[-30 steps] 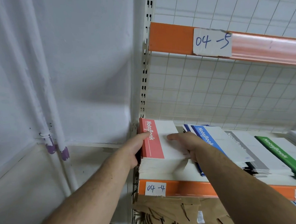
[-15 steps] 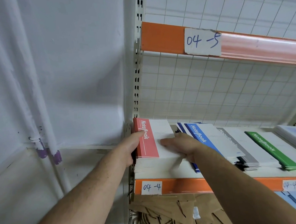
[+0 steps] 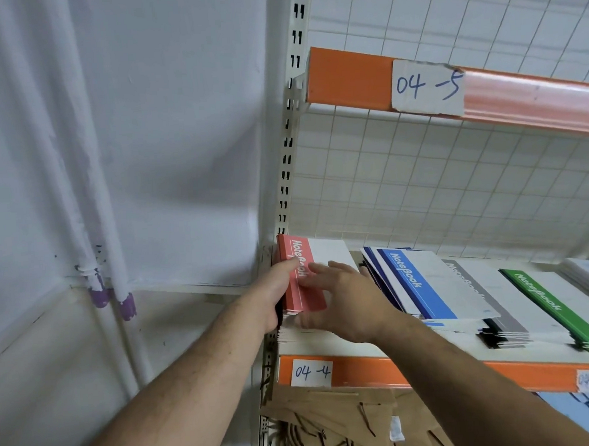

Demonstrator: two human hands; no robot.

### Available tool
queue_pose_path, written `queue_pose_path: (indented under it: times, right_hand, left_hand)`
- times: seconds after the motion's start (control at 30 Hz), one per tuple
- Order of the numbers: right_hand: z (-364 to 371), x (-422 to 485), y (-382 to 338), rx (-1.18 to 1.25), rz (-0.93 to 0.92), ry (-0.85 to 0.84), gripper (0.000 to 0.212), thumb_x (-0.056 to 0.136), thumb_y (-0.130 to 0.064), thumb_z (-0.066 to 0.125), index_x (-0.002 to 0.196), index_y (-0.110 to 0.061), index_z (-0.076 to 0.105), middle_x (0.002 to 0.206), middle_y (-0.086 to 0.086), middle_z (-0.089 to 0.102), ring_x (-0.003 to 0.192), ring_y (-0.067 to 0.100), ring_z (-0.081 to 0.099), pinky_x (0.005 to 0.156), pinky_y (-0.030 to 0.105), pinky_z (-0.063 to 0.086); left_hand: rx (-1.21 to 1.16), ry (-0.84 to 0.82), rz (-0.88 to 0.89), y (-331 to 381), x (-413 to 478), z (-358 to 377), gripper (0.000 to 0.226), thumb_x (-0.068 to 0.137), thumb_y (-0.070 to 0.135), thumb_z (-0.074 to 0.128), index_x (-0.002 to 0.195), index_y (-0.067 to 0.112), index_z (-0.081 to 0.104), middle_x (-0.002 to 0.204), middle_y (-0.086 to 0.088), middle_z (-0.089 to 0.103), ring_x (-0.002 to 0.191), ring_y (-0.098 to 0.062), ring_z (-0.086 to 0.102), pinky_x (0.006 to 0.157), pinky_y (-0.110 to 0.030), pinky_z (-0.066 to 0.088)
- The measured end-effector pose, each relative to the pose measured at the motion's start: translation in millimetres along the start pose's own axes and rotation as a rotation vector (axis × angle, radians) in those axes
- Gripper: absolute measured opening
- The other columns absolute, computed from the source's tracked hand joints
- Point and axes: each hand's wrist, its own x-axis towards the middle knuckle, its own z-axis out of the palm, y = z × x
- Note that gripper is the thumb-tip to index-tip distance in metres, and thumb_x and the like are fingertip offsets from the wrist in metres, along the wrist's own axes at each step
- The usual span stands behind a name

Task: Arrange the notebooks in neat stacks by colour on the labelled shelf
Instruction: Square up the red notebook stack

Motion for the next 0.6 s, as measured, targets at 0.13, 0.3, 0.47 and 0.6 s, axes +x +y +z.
queue_pose_path:
  times: [0.13, 0.3, 0.47, 0.6]
  right_hand:
    - [1.4, 0.5, -1.4, 0.025, -0.005, 0.045, 0.074, 0.078, -0.070, 0.065, 0.143, -0.041, 0.047, 0.156, -0.011, 0.038, 0.146, 0.020, 0.029, 0.117, 0.057, 0.020]
    - [5.9, 4.1, -5.0, 0.109, -0.006, 0.127, 0.062, 0.075, -0.066, 0.071, 0.128, -0.037, 0.061, 0.130, -0.014, 0.061, 0.125, 0.014, 0.050, 0.111, 0.051, 0.033]
    - [8.5, 3.9, -1.6, 0.137, -0.021, 0.115, 0.065, 0.073, -0.067, 0.072, 0.129, -0.035, 0.059, 0.127, -0.014, 0.061, 0.121, 0.013, 0.051, 0.107, 0.047, 0.039]
    - [-0.9, -1.2, 7.2, 0.198, 0.218, 0.101, 0.114, 0.056, -0.088, 0.061, 0.152, -0.032, 0.034, 0.159, -0.004, 0.031, 0.146, 0.024, 0.030, 0.116, 0.048, 0.033]
  left_hand:
    - [-0.004, 0.013, 0.003, -2.3, 2.0, 0.3, 0.037, 0.094, 0.045, 0.058, 0.115, 0.017, 0.070, 0.095, -0.010, 0.077, 0.089, -0.027, 0.073, 0.077, -0.034, 0.059]
    - [-0.016, 0.014, 0.002, -2.2, 2.5, -1.2, 0.034, 0.093, 0.038, 0.059, 0.114, 0.015, 0.071, 0.096, -0.011, 0.077, 0.085, -0.026, 0.073, 0.066, -0.030, 0.055]
    - [0.015, 0.014, 0.004, -4.8, 5.3, -0.9, 0.034, 0.094, 0.039, 0.058, 0.116, 0.017, 0.070, 0.095, -0.010, 0.077, 0.089, -0.026, 0.074, 0.068, -0.031, 0.055]
    - [0.046, 0.062, 0.084, -7.1, 7.2, -1.7, 0.041, 0.094, 0.041, 0.059, 0.130, 0.023, 0.057, 0.106, -0.010, 0.074, 0.093, -0.028, 0.073, 0.069, -0.035, 0.058]
